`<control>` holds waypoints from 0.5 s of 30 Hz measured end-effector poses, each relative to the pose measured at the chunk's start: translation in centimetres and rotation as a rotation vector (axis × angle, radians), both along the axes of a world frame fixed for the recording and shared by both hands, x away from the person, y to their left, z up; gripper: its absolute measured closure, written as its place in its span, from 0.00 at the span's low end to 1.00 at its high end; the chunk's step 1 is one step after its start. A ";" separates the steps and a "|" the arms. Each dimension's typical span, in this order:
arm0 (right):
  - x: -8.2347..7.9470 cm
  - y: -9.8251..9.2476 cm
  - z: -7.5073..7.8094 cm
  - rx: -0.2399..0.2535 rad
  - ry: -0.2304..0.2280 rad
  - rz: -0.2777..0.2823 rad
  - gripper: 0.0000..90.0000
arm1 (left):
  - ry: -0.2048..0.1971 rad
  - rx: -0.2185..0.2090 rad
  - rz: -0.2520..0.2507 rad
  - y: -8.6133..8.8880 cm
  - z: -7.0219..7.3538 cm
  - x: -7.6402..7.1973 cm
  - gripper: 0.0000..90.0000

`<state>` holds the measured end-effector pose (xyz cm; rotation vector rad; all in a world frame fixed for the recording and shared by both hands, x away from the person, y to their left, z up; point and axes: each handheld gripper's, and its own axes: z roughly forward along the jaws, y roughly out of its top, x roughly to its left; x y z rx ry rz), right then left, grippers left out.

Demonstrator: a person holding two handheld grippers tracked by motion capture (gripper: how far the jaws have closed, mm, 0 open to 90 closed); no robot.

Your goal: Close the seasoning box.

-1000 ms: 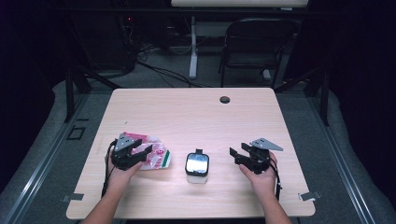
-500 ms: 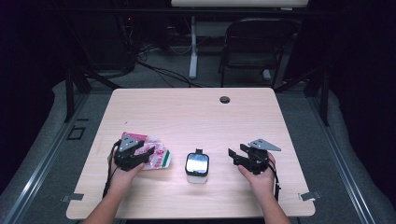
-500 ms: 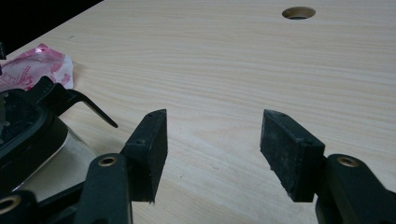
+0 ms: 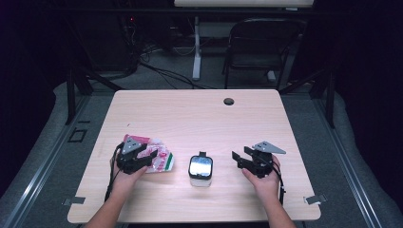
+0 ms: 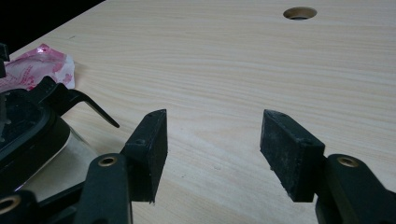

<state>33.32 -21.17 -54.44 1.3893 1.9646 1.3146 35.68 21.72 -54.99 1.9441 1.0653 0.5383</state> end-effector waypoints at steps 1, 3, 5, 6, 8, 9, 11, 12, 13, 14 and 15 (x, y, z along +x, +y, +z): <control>0.0 0.0 0.0 0.000 0.001 0.000 0.46 | 0.000 0.001 -0.001 0.0 0.0 0.0 0.50; 0.0 0.0 0.0 -0.004 0.002 0.003 0.46 | 0.003 0.001 -0.001 0.0 0.0 0.0 0.50; 0.0 0.0 0.0 -0.005 0.003 0.002 0.46 | 0.003 0.002 -0.002 0.0 -0.1 0.1 0.50; 0.0 0.0 0.0 -0.005 0.003 0.002 0.46 | 0.003 0.002 -0.002 0.0 -0.1 0.1 0.50; 0.0 0.0 0.0 0.000 0.000 -0.001 0.46 | 0.005 0.002 -0.002 0.0 -0.1 0.1 0.50; 0.0 -0.1 0.0 0.001 0.000 0.000 0.46 | 0.004 0.002 -0.003 0.0 -0.1 0.1 0.50; 0.0 -0.1 0.0 0.000 0.000 -0.001 0.46 | 0.003 0.001 -0.002 0.0 -0.1 0.1 0.50; 0.0 -0.1 0.0 -0.004 0.001 -0.002 0.46 | 0.003 0.001 -0.002 0.0 -0.1 0.1 0.50; 0.0 -0.1 0.0 -0.005 0.000 -0.002 0.46 | 0.003 0.001 -0.002 0.0 -0.1 0.1 0.50; 0.0 -0.1 0.0 -0.005 0.000 -0.003 0.46 | 0.003 0.001 -0.002 0.0 -0.1 0.1 0.50; 0.0 -0.1 0.1 0.000 -0.002 -0.005 0.46 | 0.003 0.000 -0.001 0.0 -0.1 0.1 0.50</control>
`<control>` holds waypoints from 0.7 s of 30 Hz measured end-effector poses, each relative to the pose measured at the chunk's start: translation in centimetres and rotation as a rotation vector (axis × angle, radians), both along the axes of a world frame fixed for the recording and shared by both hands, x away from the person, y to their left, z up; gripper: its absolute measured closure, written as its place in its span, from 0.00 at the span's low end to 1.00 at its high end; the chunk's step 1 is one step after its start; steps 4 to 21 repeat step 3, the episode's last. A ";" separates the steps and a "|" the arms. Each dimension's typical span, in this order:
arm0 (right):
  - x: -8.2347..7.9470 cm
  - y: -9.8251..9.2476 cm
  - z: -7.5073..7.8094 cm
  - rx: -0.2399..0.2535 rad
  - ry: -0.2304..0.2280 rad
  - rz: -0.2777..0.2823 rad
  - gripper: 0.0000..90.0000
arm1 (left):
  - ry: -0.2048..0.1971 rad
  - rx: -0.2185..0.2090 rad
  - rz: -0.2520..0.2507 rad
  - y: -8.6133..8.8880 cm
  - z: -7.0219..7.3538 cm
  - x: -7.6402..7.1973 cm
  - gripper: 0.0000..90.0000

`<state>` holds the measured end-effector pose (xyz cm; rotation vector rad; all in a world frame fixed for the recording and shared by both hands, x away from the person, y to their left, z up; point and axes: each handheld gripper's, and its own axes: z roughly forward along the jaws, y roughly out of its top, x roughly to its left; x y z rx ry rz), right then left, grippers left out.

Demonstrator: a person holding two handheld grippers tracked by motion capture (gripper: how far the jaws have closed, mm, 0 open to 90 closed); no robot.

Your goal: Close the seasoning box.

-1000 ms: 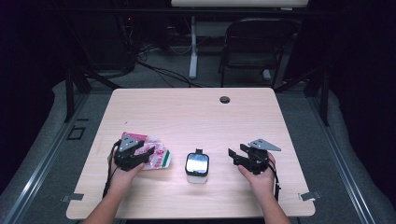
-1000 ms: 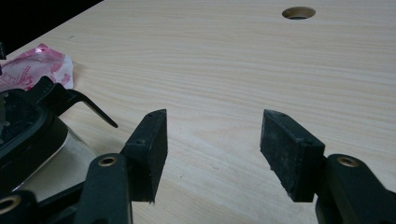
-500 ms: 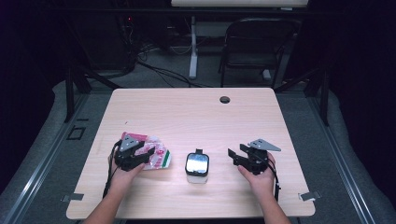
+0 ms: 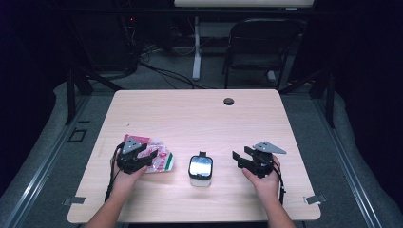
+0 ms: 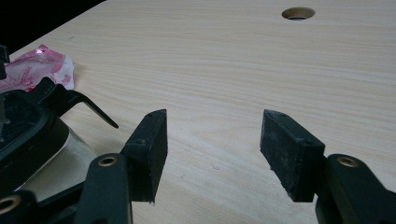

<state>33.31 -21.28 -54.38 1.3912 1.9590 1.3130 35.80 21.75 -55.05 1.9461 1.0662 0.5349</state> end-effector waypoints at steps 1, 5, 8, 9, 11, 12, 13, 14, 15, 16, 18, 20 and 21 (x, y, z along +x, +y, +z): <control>0.0 0.0 0.0 0.005 -0.002 -0.002 0.46 | 0.000 -0.001 0.001 0.0 0.0 0.0 0.50; 0.0 -0.1 0.1 0.000 -0.001 -0.006 0.46 | 0.001 -0.004 0.004 0.0 0.0 0.0 0.50; 0.0 -0.1 0.1 0.000 -0.001 -0.006 0.46 | 0.001 -0.004 0.004 0.0 0.0 0.0 0.50; 0.0 -0.1 0.1 0.000 -0.001 -0.006 0.46 | 0.001 -0.004 0.004 0.0 0.0 0.0 0.50; 0.0 -0.1 0.1 0.000 -0.001 -0.006 0.46 | 0.001 -0.004 0.004 0.0 0.0 0.0 0.50; 0.0 -0.1 0.1 0.000 -0.001 -0.006 0.46 | 0.001 -0.004 0.004 0.0 0.0 0.0 0.50; 0.0 -0.1 0.1 0.000 -0.001 -0.006 0.46 | 0.001 -0.004 0.004 0.0 0.0 0.0 0.50; 0.0 -0.1 0.1 0.000 -0.001 -0.006 0.46 | 0.001 -0.004 0.004 0.0 0.0 0.0 0.50; 0.0 -0.1 0.1 0.000 -0.001 -0.006 0.46 | 0.001 -0.004 0.004 0.0 0.0 0.0 0.50; 0.0 -0.1 0.1 0.000 -0.001 -0.006 0.46 | 0.001 -0.004 0.004 0.0 0.0 0.0 0.50; 0.0 -0.1 0.1 0.000 -0.001 -0.006 0.46 | 0.001 -0.004 0.004 0.0 0.0 0.0 0.50; 0.0 -0.1 0.1 0.000 -0.001 -0.006 0.46 | 0.001 -0.004 0.004 0.0 0.0 0.0 0.50; 0.0 -0.1 0.1 0.000 -0.001 -0.006 0.46 | 0.001 -0.004 0.004 0.0 0.0 0.0 0.50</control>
